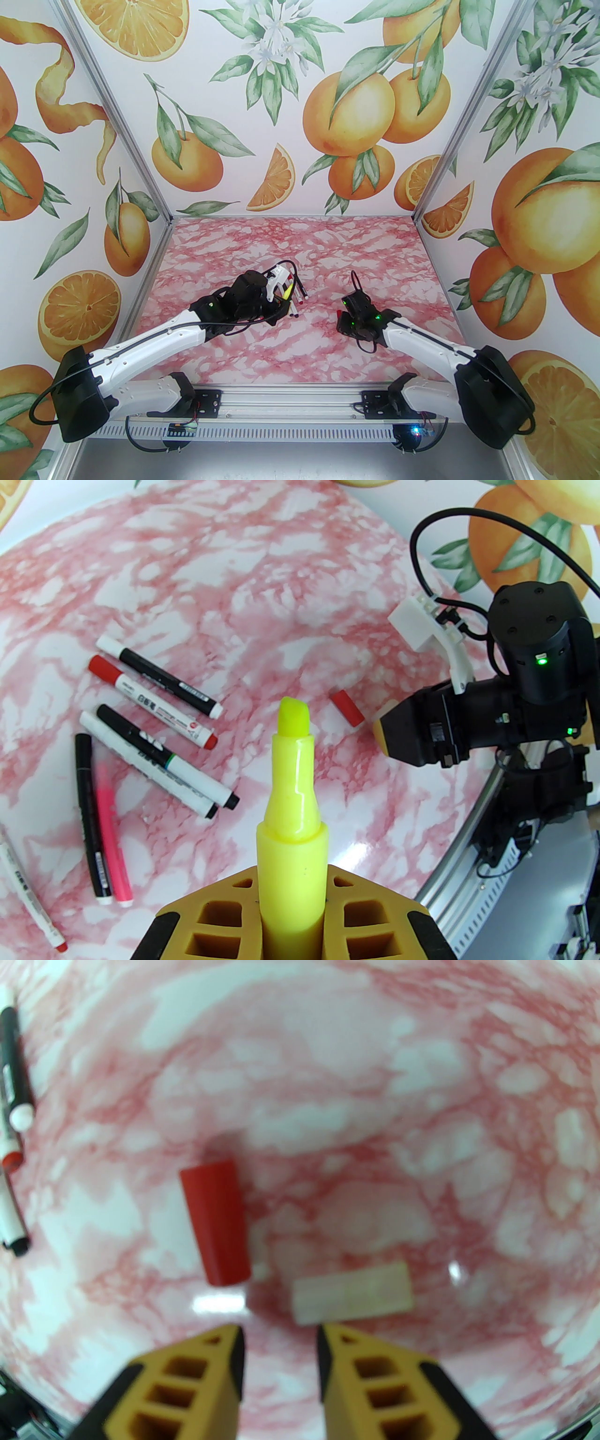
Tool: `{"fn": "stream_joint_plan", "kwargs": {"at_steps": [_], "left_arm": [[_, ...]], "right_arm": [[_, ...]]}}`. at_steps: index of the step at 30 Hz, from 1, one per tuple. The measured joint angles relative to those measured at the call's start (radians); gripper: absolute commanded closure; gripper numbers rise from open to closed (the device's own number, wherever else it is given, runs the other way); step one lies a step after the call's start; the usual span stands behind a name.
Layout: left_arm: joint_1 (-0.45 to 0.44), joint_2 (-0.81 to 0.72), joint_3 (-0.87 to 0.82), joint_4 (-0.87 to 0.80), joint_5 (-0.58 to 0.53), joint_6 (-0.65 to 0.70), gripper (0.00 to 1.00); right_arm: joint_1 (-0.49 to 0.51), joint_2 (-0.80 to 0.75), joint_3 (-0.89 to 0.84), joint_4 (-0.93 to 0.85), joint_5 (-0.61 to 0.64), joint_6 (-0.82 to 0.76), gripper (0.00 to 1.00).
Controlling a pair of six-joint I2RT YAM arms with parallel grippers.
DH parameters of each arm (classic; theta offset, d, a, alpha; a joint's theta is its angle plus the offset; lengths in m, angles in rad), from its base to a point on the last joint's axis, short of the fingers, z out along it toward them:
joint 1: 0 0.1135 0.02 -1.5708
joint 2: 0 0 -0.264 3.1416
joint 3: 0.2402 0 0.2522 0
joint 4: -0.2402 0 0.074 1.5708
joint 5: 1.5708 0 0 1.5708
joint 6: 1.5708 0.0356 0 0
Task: Open the pen caps
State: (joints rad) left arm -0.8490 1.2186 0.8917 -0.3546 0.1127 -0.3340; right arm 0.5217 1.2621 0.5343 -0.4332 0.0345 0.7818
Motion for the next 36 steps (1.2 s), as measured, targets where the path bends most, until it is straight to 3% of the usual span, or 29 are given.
{"fn": "stream_joint_plan", "kwargs": {"at_steps": [10, 18, 36], "left_arm": [[0.000, 0.000, 0.000, 0.000, -0.001, -0.001, 0.96], [0.000, 0.000, 0.000, 0.000, 0.000, -0.001, 0.96], [0.000, 0.000, 0.000, -0.001, -0.001, -0.001, 0.96]], "right_arm": [[-0.020, -0.023, 0.019, 0.014, 0.023, -0.039, 0.67], [-0.039, -0.086, 0.084, -0.101, 0.097, -0.128, 0.64], [-0.066, 0.090, 0.145, -0.167, 0.093, -0.265, 0.67]]}}
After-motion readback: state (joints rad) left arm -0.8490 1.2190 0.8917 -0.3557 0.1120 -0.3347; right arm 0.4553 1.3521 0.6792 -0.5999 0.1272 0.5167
